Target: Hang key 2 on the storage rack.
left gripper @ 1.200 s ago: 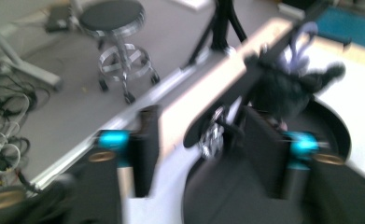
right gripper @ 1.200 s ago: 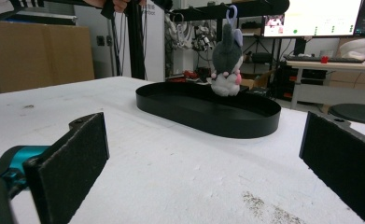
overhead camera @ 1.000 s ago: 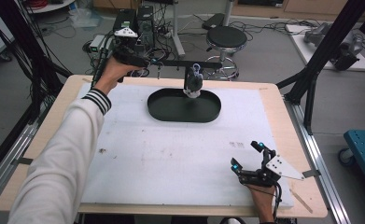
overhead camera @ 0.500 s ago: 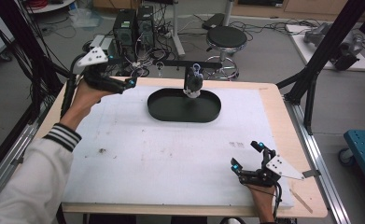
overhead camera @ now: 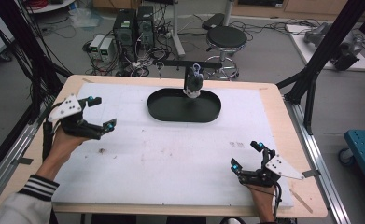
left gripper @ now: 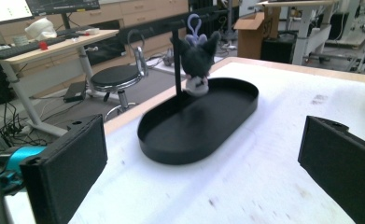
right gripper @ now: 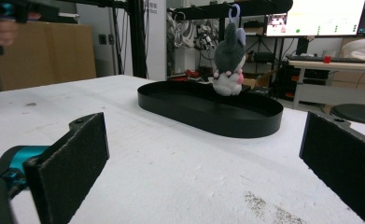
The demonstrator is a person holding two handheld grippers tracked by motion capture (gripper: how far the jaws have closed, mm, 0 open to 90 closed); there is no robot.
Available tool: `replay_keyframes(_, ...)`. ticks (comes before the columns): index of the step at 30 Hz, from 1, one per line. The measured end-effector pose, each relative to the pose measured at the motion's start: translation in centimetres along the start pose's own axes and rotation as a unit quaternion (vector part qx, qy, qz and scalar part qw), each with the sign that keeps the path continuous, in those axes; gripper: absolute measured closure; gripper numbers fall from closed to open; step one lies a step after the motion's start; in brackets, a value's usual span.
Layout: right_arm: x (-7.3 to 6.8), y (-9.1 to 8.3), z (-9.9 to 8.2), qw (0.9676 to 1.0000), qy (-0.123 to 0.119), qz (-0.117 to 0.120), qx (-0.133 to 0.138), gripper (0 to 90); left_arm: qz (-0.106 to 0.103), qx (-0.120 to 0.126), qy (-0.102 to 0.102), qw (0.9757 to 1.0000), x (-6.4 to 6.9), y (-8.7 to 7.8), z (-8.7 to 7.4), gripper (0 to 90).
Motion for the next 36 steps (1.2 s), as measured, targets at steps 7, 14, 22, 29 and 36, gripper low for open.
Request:
replay_keyframes(7,-0.1,0.0,0.0,1.0,-0.004,-0.002,0.0,0.5,0.02,0.029,-0.028,0.999,1.5,-1.8,-3.9,1.7)
replay_keyframes(14,0.0,0.0,0.0,1.0,-0.006,-0.002,-0.001,0.5,0.039,0.042,-0.03,0.9979,2.1,-2.7,-6.1,1.7)
replay_keyframes(22,-0.1,0.0,0.0,1.0,-0.007,-0.003,-0.001,0.5,0.048,0.056,-0.04,0.9965,2.0,-3.3,-8.0,1.7)
replay_keyframes(29,-0.1,0.0,0.0,1.0,-0.007,-0.004,-0.002,0.5,0.055,0.054,-0.03,0.9966,1.8,-3.2,-8.7,1.7)
replay_keyframes(36,-0.2,0.0,0.0,0.9999,-0.008,-0.004,-0.004,0.5,0.063,0.053,-0.026,0.9962,1.9,-3.2,-8.7,1.7)
Point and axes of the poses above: each handheld gripper's, and its own axes: y roughly forward along the jaws, z roughly out of its top, x roughly to its right, the point moved 7 cm from there along y, roughly forward along the jaws, and after that the axes turned 1 degree about -z, right-handed, at the moved point
